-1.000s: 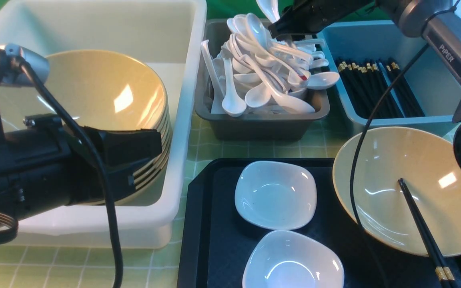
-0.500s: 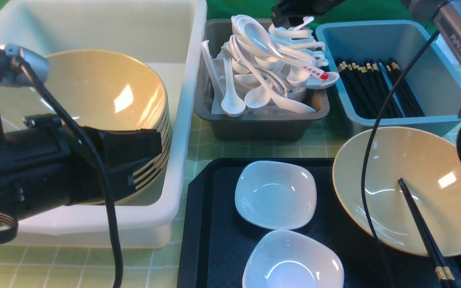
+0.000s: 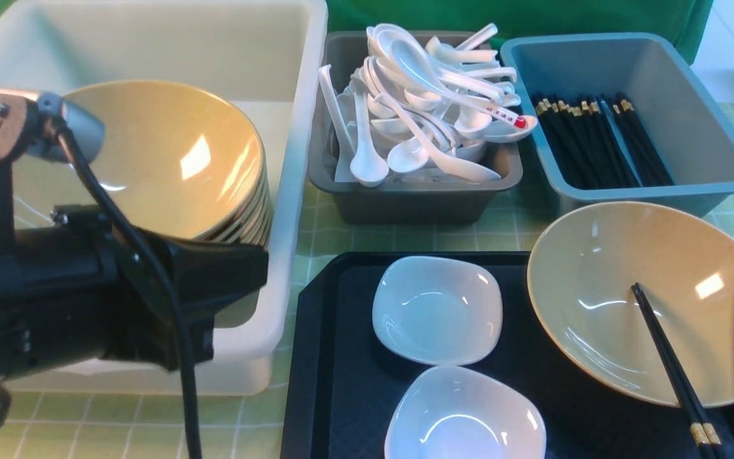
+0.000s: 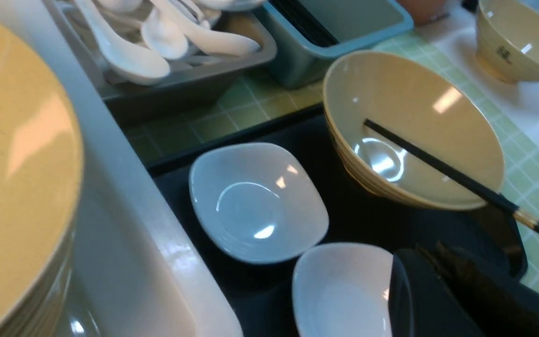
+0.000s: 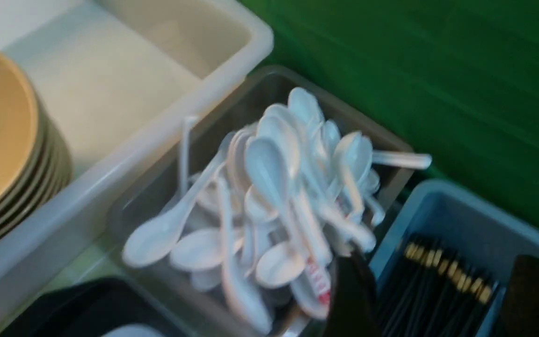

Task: On green table put chopsticks spoon bowls plates into blue grey white boxes.
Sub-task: 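Move the grippers toward the tableware on the black tray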

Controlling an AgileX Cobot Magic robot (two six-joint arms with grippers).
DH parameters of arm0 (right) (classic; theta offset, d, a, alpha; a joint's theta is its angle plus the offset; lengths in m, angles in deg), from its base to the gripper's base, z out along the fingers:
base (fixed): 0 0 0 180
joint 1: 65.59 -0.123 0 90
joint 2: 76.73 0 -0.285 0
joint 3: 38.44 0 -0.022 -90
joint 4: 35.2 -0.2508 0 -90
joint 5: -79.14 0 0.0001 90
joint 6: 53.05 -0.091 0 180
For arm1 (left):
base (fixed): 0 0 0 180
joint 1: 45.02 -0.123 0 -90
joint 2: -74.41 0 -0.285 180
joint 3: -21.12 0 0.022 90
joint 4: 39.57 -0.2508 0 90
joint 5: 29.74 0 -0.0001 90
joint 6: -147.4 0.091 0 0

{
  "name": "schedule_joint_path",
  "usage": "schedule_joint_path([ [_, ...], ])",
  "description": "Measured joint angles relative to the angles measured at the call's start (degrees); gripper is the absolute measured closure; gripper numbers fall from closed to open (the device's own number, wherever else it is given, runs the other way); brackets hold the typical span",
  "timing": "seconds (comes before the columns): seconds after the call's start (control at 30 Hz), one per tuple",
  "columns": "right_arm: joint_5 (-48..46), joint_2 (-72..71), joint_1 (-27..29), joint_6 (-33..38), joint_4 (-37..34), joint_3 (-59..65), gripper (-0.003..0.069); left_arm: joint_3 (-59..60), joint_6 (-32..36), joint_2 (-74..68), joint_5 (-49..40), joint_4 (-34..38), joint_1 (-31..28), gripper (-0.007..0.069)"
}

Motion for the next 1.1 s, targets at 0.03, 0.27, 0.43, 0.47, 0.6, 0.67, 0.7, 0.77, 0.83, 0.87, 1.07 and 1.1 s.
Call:
schedule_joint_path([
  [0.03, 0.0, -2.8, 0.0, -0.1, -0.3, 3.8, 0.0225, -0.1, 0.0, 0.5, -0.1, -0.2, 0.6, 0.0626],
  [0.27, 0.0, -18.8, -0.1, -7.7, 5.9, 34.6, 0.0225, -0.2, 1.7, 2.1, -0.6, -0.5, 3.9, 0.0626],
  [0.43, 0.0, -19.9, -0.1, -18.1, 7.2, 56.6, 0.0225, -0.2, 2.7, 2.1, 0.7, -0.4, 4.5, 0.0626],
  [0.47, 0.0, -19.5, -0.1, -19.2, 7.0, 58.7, 0.0225, -0.2, 2.8, 2.1, 0.9, -0.3, 4.5, 0.0626],
  [0.6, 1.2, -16.5, -0.1, -23.2, 7.4, 68.1, 0.0225, -0.2, 2.8, 2.1, 2.2, -0.1, 4.5, 0.0626],
  [0.67, 5.1, -14.9, -0.1, -24.5, 7.5, 70.2, 0.0225, -0.2, 2.8, 1.8, 2.4, 0.0, 4.5, 0.0626],
  [0.7, 7.0, -14.1, -0.1, -24.9, 7.5, 70.6, 0.0225, -0.2, 2.8, 1.6, 2.4, 0.0, 4.5, 0.0626],
  [0.77, 10.0, -12.4, -0.1, -25.4, 7.8, 70.9, 0.0225, -0.2, 2.8, 1.5, 2.4, 0.0, 4.5, 0.0626],
  [0.83, 11.7, -10.6, -0.1, -25.5, 7.8, 71.0, 0.0225, -0.2, 2.8, 1.5, 2.4, 0.6, 4.5, 0.0626],
  [0.87, 11.9, -10.4, -0.1, -25.5, 7.9, 71.0, 0.0225, -0.2, 2.8, 1.5, 2.4, 0.9, 4.5, 0.0626],
  [1.07, 13.5, -5.6, -0.1, -25.1, 7.9, 71.0, 0.0314, -0.2, 2.8, 1.5, 2.4, 2.8, 4.5, 0.0626],
  [1.1, 13.6, -5.4, -0.1, -24.9, 7.9, 71.0, 0.0360, -0.2, 2.8, 1.5, 2.4, 2.8, 4.5, 0.0626],
])
